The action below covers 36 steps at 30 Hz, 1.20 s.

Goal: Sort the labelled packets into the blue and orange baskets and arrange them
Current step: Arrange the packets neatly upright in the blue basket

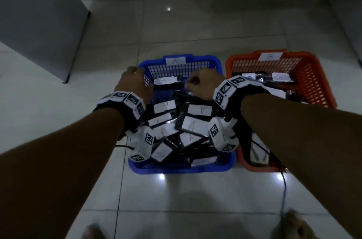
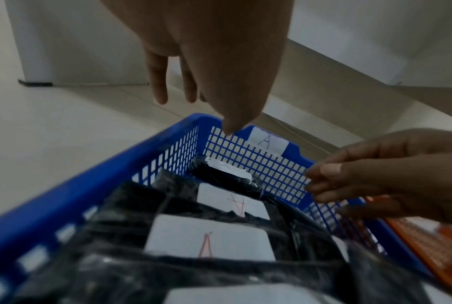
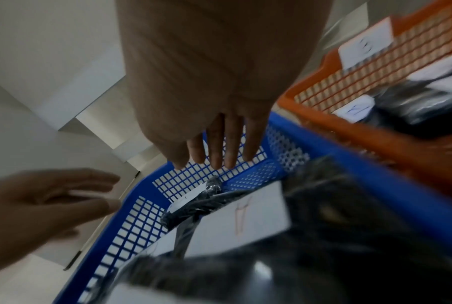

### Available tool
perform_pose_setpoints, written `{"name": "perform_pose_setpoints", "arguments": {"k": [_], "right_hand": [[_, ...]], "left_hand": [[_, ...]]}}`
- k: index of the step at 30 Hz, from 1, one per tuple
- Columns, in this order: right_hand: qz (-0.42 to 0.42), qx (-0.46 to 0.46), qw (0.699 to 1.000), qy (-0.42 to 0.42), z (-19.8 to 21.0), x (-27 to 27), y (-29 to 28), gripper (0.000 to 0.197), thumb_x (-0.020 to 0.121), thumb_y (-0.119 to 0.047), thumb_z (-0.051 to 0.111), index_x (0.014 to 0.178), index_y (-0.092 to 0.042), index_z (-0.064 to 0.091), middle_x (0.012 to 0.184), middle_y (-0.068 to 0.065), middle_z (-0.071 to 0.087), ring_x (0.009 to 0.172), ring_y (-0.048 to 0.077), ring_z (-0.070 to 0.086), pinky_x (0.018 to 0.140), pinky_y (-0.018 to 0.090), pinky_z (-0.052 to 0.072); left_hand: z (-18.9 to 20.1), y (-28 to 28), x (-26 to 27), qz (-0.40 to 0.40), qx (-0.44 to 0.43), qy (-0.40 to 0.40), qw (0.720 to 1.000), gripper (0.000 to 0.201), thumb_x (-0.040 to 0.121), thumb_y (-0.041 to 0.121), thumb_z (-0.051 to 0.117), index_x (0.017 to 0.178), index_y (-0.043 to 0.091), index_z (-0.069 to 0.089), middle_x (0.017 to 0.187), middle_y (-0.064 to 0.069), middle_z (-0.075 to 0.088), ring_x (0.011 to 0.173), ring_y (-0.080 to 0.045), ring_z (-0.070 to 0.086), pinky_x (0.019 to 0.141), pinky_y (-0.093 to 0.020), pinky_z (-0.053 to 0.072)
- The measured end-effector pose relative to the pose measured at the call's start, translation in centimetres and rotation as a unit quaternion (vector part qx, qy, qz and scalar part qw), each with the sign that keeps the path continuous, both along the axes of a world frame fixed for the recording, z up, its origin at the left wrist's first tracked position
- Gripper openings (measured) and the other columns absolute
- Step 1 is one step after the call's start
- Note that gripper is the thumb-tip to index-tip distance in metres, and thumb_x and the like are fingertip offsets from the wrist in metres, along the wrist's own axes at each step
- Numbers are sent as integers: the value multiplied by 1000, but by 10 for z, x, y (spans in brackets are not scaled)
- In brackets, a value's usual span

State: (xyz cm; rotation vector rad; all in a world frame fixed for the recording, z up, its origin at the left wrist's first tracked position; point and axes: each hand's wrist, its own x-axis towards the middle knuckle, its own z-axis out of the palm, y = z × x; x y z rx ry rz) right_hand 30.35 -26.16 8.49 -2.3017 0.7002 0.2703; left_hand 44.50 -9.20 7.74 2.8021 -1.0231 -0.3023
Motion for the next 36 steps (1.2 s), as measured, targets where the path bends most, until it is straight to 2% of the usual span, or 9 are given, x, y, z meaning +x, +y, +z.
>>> {"name": "perform_pose_setpoints", "arguments": {"k": [6, 11, 15, 18, 21, 23, 28, 31, 36], "right_hand": [[72, -15, 993, 97, -24, 24, -2, 29, 95, -37, 56, 97, -12, 69, 88, 5, 65, 85, 25, 62, 63, 24, 46], [74, 22, 984, 162, -34, 29, -7, 33, 97, -30, 55, 122, -11, 62, 123, 7, 60, 109, 28, 57, 87, 31, 47], [59, 8, 983, 176, -30, 24, -8, 39, 89, -33, 66, 122, -14, 60, 127, 7, 56, 103, 28, 57, 72, 26, 47], [31, 8, 980, 194, -26, 21, -9, 59, 81, -38, 73, 128, -7, 58, 127, 18, 59, 114, 35, 58, 85, 38, 53], [9, -44, 988, 149, -23, 25, -18, 71, 69, -52, 78, 125, -14, 57, 121, 8, 62, 106, 27, 60, 87, 35, 52], [9, -89, 990, 109, -19, 31, -23, 74, 65, -55, 80, 124, -19, 51, 122, -1, 57, 104, 23, 56, 83, 30, 48], [41, -166, 983, 73, -16, 42, -29, 76, 61, -51, 84, 118, -16, 48, 104, 2, 56, 87, 23, 55, 74, 32, 50], [53, -177, 982, 46, -21, 45, -30, 78, 61, -47, 85, 119, -15, 46, 105, 8, 56, 90, 27, 57, 74, 35, 51], [127, -143, 973, 132, -21, 48, -38, 74, 67, -34, 86, 130, -20, 49, 119, 6, 60, 102, 27, 59, 78, 31, 48]], "left_hand": [[-29, -12, 34, 108, 5, 86, 990, 44, 92, 35, 55, 123, 4, 50, 119, -19, 60, 101, -35, 59, 71, -31, 42], [-41, -6, 36, 133, -53, 91, 986, 23, 92, 21, 51, 99, 3, 64, 96, -17, 66, 79, -28, 59, 65, -28, 40], [-46, -4, 32, 132, -65, 92, 985, 24, 93, 20, 49, 102, 0, 60, 104, -20, 66, 88, -32, 61, 67, -28, 39], [-43, -7, 30, 106, -61, 89, 988, 25, 93, 19, 50, 105, -1, 60, 105, -21, 65, 90, -34, 61, 68, -28, 40], [-42, -12, 27, 97, -46, 84, 991, 21, 92, 16, 51, 101, -2, 57, 103, -22, 64, 78, -29, 56, 65, -29, 40], [-39, -14, 23, 97, -42, 74, 992, 22, 90, 13, 54, 106, -2, 54, 108, -24, 61, 85, -33, 59, 66, -31, 43], [-25, -28, 16, -83, -89, -105, 987, 47, 84, 17, 63, 129, 11, 50, 124, -16, 49, 110, -33, 50, 88, -43, 46], [-28, -51, 22, -191, -44, -25, 980, 37, 85, 29, 64, 121, 17, 59, 117, -8, 59, 106, -27, 57, 85, -35, 48], [-51, -64, 28, -217, 103, 31, 970, 53, 80, 30, 72, 127, 11, 55, 121, -14, 59, 108, -29, 58, 88, -37, 51]]}}
